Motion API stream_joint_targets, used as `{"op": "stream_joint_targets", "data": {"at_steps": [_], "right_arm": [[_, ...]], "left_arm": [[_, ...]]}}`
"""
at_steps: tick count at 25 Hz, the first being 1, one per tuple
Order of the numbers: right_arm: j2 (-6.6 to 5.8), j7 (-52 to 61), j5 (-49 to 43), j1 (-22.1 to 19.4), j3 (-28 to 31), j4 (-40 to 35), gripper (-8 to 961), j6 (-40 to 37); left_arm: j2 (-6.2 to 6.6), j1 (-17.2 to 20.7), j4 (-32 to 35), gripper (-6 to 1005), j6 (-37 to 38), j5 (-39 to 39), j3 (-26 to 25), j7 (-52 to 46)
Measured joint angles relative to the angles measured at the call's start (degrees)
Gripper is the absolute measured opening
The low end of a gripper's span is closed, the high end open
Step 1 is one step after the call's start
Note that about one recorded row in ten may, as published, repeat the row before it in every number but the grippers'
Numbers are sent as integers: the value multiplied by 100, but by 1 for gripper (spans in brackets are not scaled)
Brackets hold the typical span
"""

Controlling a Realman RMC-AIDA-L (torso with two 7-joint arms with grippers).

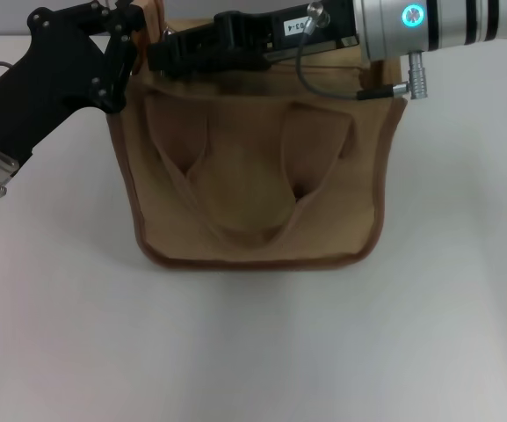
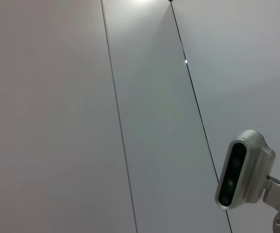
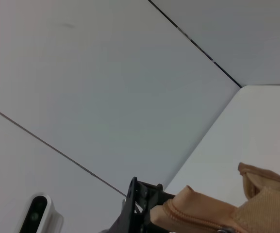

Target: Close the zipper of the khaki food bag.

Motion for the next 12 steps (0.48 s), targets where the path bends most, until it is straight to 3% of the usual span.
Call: {"op": "stream_joint_targets", "data": {"at_steps": [12], "right_arm": [[0, 61, 13, 95, -154, -11, 362, 157]], "left_arm": [[0, -6, 1, 14, -15, 0, 0, 9]]}}
